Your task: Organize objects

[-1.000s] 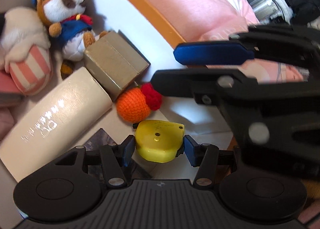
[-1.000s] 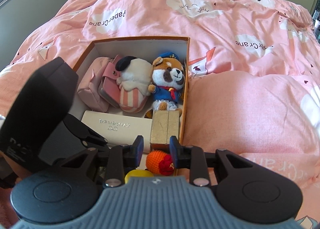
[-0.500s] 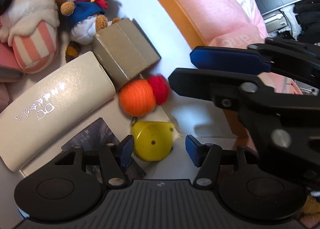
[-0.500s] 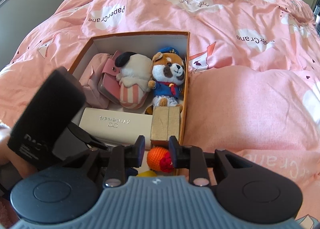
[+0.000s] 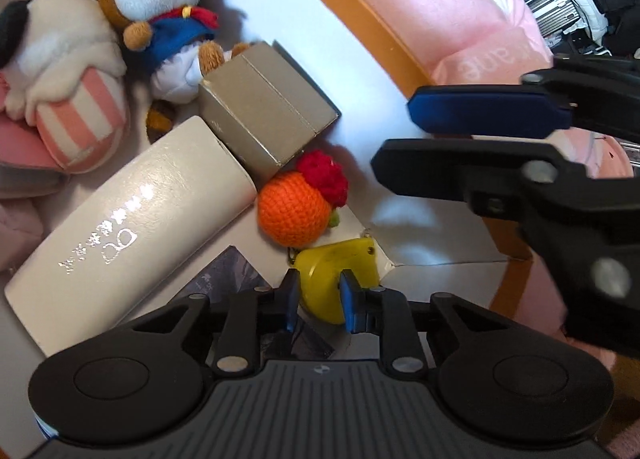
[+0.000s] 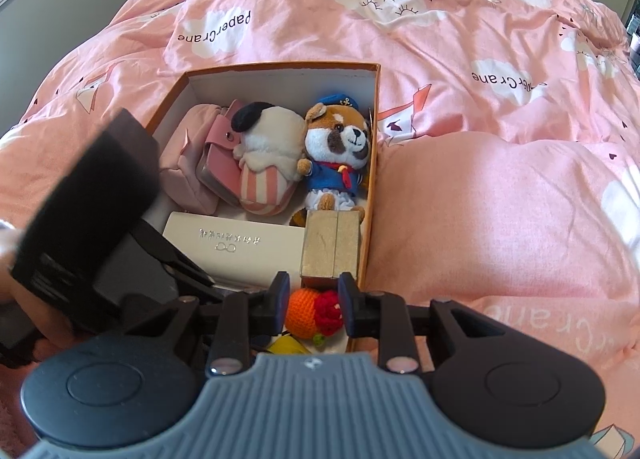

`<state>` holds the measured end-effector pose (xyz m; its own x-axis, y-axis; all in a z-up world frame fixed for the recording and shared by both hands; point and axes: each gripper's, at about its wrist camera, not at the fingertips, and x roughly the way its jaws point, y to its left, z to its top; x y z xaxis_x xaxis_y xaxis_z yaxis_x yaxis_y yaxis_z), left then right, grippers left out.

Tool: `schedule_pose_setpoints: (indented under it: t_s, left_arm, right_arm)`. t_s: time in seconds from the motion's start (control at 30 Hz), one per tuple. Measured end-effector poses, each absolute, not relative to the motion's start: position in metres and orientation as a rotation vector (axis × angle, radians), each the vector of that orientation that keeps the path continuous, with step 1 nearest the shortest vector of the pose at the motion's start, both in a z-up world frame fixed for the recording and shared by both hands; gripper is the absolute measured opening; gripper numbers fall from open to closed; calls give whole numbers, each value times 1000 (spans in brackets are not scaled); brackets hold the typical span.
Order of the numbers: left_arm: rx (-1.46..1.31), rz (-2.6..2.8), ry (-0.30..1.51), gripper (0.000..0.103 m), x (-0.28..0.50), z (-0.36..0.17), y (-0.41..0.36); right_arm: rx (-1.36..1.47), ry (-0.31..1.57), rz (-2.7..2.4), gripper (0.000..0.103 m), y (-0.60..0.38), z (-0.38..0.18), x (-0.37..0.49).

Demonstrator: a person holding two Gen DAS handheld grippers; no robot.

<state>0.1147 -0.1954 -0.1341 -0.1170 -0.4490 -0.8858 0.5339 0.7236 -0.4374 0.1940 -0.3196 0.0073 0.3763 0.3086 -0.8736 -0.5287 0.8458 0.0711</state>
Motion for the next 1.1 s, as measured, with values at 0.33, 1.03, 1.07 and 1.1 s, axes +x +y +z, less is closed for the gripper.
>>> schedule_pose_setpoints:
  t_s: [0.33, 1.03, 1.07, 1.1]
  left_arm:
    - [-171, -770, 1622, 26, 100, -158, -178]
    - [-56, -654, 1159, 29, 104, -41, -98]
    - [-38, -628, 1118, 29, 126, -23, -97]
    - [-20, -604, 1077, 29, 124, -8, -89]
  right_arm:
    - [-209, 1048, 535, 28, -323, 8, 194]
    - [-201, 996, 549, 30, -320, 30, 165]
    - [-194, 984, 554, 31, -319, 33, 162]
    - [-188, 970, 559, 32, -317, 37, 158]
